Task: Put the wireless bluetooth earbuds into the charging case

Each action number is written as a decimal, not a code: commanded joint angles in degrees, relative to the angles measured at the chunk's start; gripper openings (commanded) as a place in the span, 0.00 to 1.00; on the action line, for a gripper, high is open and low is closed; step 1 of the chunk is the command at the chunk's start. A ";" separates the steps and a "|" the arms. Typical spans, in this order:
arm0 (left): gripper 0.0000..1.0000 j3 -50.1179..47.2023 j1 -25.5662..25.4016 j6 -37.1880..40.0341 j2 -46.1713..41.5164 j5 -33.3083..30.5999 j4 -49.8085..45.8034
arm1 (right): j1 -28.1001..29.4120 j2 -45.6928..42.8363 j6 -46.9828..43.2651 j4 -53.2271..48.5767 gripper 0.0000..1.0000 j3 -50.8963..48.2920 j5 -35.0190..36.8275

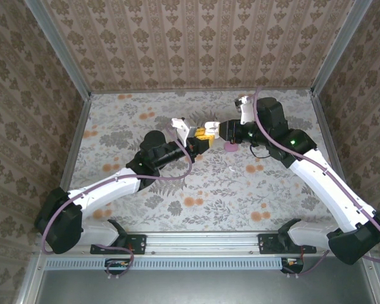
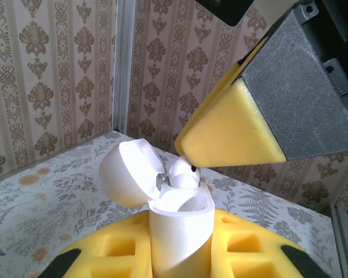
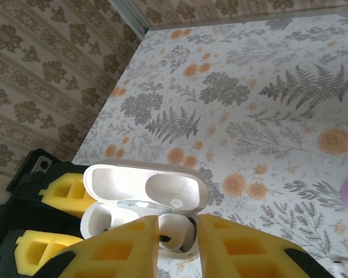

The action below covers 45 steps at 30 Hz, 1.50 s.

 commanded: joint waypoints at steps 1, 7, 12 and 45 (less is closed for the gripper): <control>0.19 2.19 -0.41 0.20 -1.53 1.26 2.62 | -0.24 -0.15 0.96 0.80 0.26 -0.48 -3.94; 0.19 1.60 -0.38 0.86 -1.53 1.66 3.62 | -0.25 0.29 0.92 0.13 0.24 -0.13 -4.47; 0.19 1.02 -0.39 3.28 -1.70 2.72 3.63 | -0.67 -1.87 2.17 2.18 0.36 -0.11 -4.02; 0.20 -4.22 -0.13 6.00 -15.44 -4.58 -3.70 | -12.93 32.64 -6.68 -13.37 0.48 -5.01 -3.83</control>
